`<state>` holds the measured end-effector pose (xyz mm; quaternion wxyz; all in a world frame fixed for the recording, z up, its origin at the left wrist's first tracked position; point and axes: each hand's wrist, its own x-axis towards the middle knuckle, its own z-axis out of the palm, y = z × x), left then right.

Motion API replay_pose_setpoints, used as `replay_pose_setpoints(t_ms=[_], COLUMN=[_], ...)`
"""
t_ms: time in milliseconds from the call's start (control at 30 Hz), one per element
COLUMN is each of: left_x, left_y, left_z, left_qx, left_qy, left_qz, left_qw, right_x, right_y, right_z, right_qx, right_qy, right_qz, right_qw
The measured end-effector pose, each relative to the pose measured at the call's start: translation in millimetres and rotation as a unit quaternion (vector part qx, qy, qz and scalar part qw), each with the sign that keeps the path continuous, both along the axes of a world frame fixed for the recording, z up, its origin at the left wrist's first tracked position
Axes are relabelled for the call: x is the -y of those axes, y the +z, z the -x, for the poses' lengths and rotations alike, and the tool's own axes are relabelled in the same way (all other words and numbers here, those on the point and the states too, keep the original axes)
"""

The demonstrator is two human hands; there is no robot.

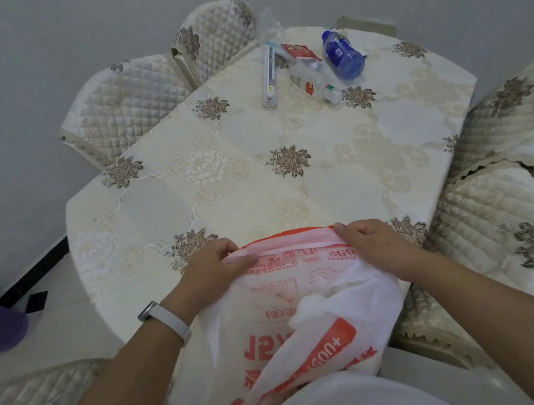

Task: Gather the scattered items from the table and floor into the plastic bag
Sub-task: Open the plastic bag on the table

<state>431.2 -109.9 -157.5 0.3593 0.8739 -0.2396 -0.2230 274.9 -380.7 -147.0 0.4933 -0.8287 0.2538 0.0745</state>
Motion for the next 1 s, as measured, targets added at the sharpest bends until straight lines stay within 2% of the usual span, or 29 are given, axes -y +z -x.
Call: replay_pose_setpoints(t_ms=[100, 167, 267, 300, 367, 433, 467, 500, 567, 633, 700, 733, 833, 900, 1000], left_x=[2.8, 7.8, 21.1, 24.5, 25.4, 17.7, 11.9, 5.9, -6.0, -16.4, -24.7, -26.3, -24.6, -21.7, -19.5], left_y=[-14.0, -19.9, -22.8, -21.7, -15.7, -3.7, 6.0, 14.0, 17.8, 9.8, -4.1, -9.6, -25.7, -35.6, -46.7], left_z=[-4.0, -6.9, -11.9, -11.8, -8.0, 1.0, 9.4, 19.2, 40.5, 57.2, 61.2, 60.2, 52.6, 49.9, 45.9], left_qx=[0.024, 0.037, 0.025, 0.015, 0.047, 0.157, 0.207, 0.238, 0.259, 0.235, 0.140, 0.079, -0.074, -0.066, -0.016], left_qy=[-0.066, -0.039, 0.028, 0.040, 0.034, 0.007, -0.010, -0.029, -0.066, -0.064, -0.018, 0.018, 0.126, 0.136, 0.130], left_qz=[-0.078, -0.068, -0.060, -0.058, -0.052, -0.029, -0.004, 0.018, 0.020, -0.058, -0.149, -0.163, -0.122, -0.120, -0.091], left_qw=[0.995, 0.996, 0.997, 0.997, 0.997, 0.987, 0.978, 0.971, 0.963, 0.968, 0.979, 0.983, 0.982, 0.981, 0.987], right_x=[4.4, 5.7, 2.5, 0.5, -5.2, -14.3, -19.4, -24.8, -34.0, -41.7, -47.3, -48.8, -53.1, -55.2, -55.0], right_y=[-11.6, -19.9, -25.6, -25.7, -20.0, -7.9, -1.1, 4.8, 2.9, -11.7, -28.8, -36.5, -50.9, -52.5, -49.7], right_z=[-6.5, -13.4, -27.8, -30.9, -29.0, -21.4, -17.1, -12.5, -7.2, -6.4, -5.7, -4.8, 1.0, 5.5, 17.1], right_qx=[-0.032, -0.040, -0.042, -0.034, 0.043, 0.181, 0.224, 0.238, 0.199, 0.146, 0.082, 0.051, -0.011, -0.041, -0.061], right_qy=[0.037, 0.039, 0.002, -0.008, -0.001, 0.044, 0.081, 0.128, 0.244, 0.335, 0.382, 0.394, 0.418, 0.429, 0.414], right_qz=[0.058, 0.106, 0.131, 0.141, 0.236, 0.342, 0.355, 0.347, 0.309, 0.315, 0.334, 0.339, 0.359, 0.359, 0.338], right_qw=[0.997, 0.993, 0.991, 0.989, 0.971, 0.921, 0.904, 0.898, 0.898, 0.876, 0.858, 0.853, 0.835, 0.828, 0.843])
